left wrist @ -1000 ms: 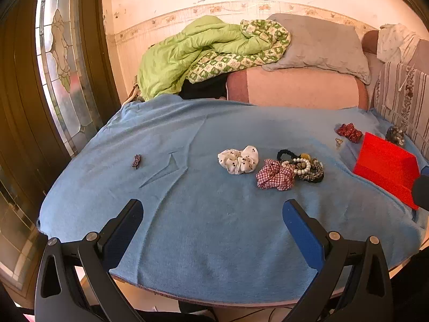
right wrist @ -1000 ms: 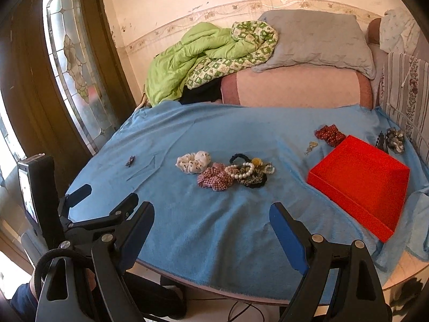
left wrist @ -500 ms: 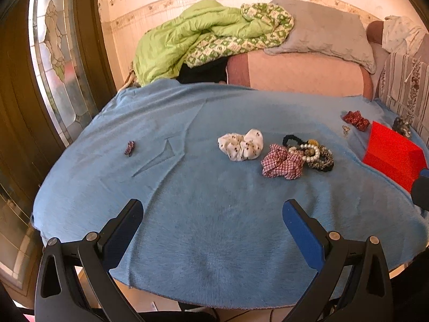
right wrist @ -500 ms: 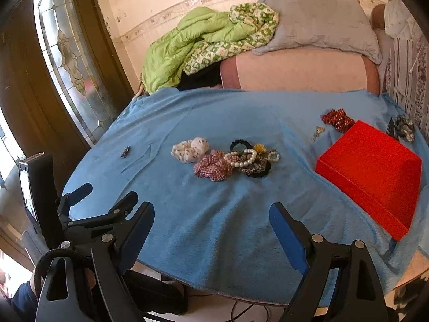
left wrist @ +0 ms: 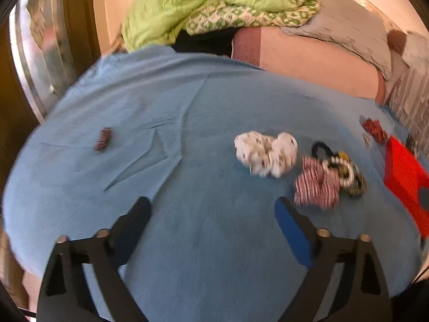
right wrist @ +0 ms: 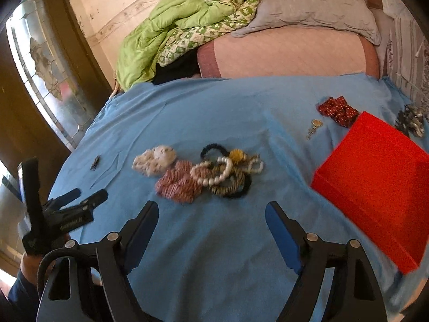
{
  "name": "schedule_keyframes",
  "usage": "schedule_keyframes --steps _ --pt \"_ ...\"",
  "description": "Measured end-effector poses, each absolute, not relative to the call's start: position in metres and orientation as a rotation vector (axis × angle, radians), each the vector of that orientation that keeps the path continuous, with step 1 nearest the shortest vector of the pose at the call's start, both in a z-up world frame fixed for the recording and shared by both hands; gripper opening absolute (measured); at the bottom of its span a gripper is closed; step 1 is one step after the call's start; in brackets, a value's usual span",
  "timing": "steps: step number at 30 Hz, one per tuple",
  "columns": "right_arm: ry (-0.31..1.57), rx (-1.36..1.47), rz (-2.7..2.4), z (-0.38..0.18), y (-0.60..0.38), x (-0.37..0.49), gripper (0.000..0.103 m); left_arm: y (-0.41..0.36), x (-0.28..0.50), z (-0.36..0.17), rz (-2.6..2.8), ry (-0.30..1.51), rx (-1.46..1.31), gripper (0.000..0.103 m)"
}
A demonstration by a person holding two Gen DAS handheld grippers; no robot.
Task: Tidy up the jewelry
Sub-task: 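Grasp the white polka-dot scrunchie with the left gripper, then grasp the red plaid scrunchie with the right gripper while the left holds its scrunchie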
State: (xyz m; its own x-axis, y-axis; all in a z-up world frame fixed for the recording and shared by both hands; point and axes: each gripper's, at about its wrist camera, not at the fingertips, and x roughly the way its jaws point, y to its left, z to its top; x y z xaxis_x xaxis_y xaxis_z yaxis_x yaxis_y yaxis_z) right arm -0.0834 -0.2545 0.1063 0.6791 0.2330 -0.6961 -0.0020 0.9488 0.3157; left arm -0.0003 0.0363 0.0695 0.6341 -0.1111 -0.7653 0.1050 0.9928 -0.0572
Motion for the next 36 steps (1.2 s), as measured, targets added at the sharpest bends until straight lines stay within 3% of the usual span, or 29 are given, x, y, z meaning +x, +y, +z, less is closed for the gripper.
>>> schedule_keyframes --steps 8,13,17,29,31,32,33,36 --pt "0.838 0.416 0.105 0.086 -0.292 -0.043 0.086 0.009 0.078 0.054 -0.177 0.936 -0.107 0.083" --pt "0.871 0.483 0.118 0.07 -0.306 -0.032 0.08 -0.006 0.103 0.026 -0.205 1.001 -0.108 0.036" --pt "0.877 0.41 0.209 0.069 -0.278 -0.021 0.075 -0.011 0.107 0.021 -0.21 0.996 -0.086 0.019" --pt "0.921 -0.075 0.387 0.05 -0.141 0.01 0.075 0.015 0.1 0.038 -0.163 0.904 -0.051 0.017" --pt "0.938 -0.169 0.351 0.039 -0.13 0.017 0.066 0.014 0.101 0.04 -0.167 0.898 -0.048 0.017" --pt "0.947 -0.198 0.35 0.034 -0.126 0.019 0.049 0.014 0.1 0.041 -0.17 0.897 -0.046 0.017" --pt "0.959 -0.227 0.336 0.03 -0.125 0.021 0.023 0.012 0.099 0.041 -0.173 0.895 -0.045 0.017" --pt "0.93 -0.156 0.321 0.037 -0.14 0.02 0.016 0.009 0.099 0.044 -0.187 0.883 -0.033 0.017"
